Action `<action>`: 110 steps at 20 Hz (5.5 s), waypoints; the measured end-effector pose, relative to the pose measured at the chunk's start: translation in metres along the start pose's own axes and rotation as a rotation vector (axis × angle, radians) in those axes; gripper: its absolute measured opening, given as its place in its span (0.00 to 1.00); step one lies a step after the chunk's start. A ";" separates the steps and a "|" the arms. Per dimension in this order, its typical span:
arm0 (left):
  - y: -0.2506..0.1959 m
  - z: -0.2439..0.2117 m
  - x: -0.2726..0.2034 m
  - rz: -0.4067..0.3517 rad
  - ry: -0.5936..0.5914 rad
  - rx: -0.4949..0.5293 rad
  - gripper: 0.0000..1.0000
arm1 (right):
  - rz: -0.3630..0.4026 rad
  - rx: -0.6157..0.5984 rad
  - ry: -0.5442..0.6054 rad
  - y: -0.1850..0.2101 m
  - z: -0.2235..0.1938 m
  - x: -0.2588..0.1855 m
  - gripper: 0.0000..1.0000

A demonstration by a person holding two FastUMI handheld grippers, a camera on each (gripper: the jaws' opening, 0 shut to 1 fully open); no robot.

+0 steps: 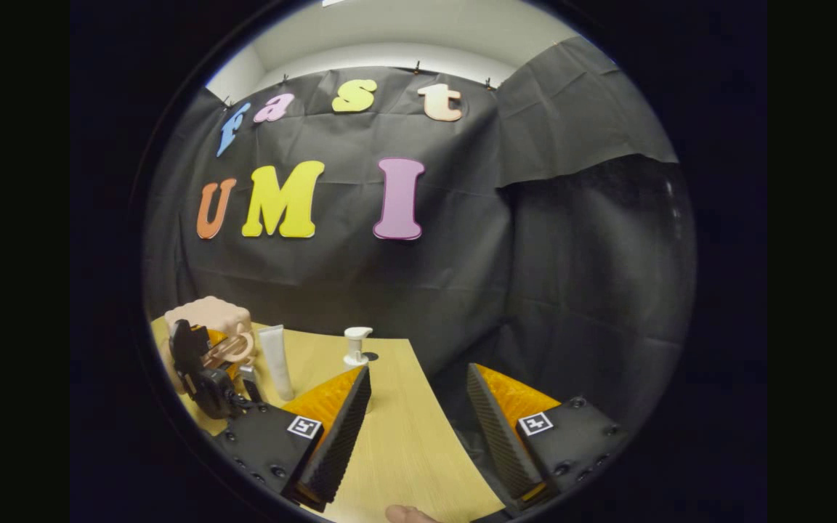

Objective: First open the suitcase, pack the skin care products into it, and then close the suitcase.

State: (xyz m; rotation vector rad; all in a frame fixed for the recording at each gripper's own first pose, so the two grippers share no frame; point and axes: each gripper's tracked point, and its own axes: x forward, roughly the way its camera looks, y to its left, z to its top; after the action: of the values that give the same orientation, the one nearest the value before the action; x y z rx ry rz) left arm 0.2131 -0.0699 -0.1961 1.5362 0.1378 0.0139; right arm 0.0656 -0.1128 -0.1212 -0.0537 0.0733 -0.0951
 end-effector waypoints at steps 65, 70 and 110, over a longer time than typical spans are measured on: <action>0.101 -0.477 0.013 0.124 0.103 -1.614 0.03 | 0.081 -0.109 -0.029 0.196 0.040 -0.045 0.80; 0.048 -0.491 0.028 0.055 0.171 -1.723 0.03 | 0.080 -0.120 -0.002 0.206 0.027 -0.039 0.80; 0.082 -0.015 -0.093 -0.083 -0.139 -1.519 0.97 | 0.065 -0.011 -0.016 0.083 0.000 -0.024 0.79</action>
State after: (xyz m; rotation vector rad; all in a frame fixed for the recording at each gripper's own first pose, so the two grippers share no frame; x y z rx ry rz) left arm 0.1260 -0.0614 -0.1070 0.0129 0.0433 -0.0468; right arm 0.0495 -0.0282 -0.1244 -0.0630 0.0592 -0.0294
